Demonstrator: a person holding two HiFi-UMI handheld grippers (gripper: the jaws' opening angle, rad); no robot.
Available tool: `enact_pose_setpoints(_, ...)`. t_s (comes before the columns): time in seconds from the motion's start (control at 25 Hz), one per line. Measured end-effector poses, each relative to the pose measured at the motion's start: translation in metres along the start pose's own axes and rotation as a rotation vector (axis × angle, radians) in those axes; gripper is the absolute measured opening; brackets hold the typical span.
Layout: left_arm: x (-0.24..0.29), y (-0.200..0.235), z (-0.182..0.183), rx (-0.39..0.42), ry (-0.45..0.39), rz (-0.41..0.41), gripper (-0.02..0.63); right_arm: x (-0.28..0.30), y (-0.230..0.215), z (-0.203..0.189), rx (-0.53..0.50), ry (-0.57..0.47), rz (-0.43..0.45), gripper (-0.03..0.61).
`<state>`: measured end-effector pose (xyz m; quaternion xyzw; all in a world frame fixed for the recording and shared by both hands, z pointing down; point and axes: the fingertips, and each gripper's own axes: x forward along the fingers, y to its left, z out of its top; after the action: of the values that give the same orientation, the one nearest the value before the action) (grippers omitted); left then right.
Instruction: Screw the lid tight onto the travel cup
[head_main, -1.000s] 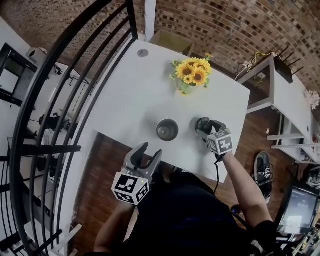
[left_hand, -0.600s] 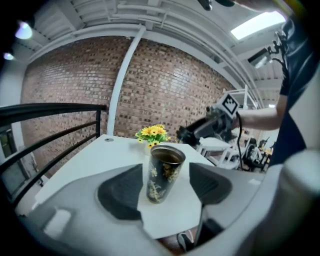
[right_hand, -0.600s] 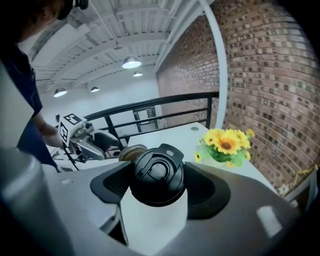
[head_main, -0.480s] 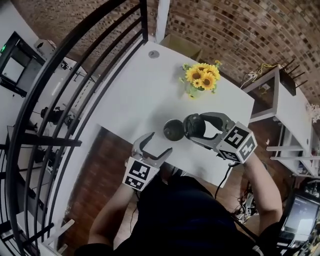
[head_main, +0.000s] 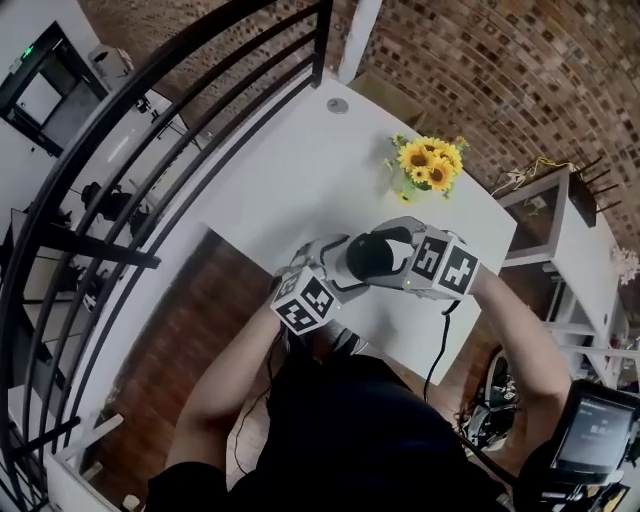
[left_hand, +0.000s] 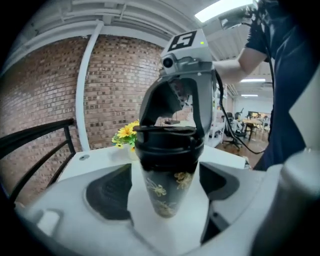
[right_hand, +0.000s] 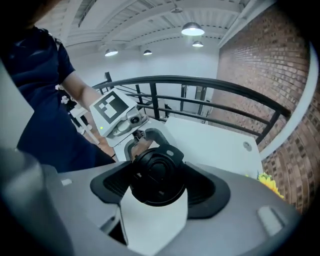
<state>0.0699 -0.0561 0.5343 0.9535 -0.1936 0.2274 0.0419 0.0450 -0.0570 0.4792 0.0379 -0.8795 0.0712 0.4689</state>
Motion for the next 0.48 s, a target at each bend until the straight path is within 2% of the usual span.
enact_pose_setpoints(0.12, 0.012, -0.002, -0.010, 0.051, 0.049, -0.039, 0.420, 0.009, -0.001, -0.002, -0.057, 0.048, 0.031, 0.336)
enact_pose_setpoints(0.28, 0.019, 0.001, -0.015, 0.051, 0.060, -0.014, 0.397, 0.012, -0.002, 0.001, -0.101, 0.086, 0.073, 0.336)
enact_pose_setpoints(0.4, 0.019, 0.001, -0.014, 0.002, 0.019, 0.020, 0.391, 0.012, 0.000, 0.001, -0.106, 0.050, 0.019, 0.336)
enact_pose_setpoints(0.48, 0.020, 0.000, -0.013, -0.022, 0.002, 0.051, 0.387, 0.010, -0.001, -0.002, -0.046, 0.024, -0.055, 0.336)
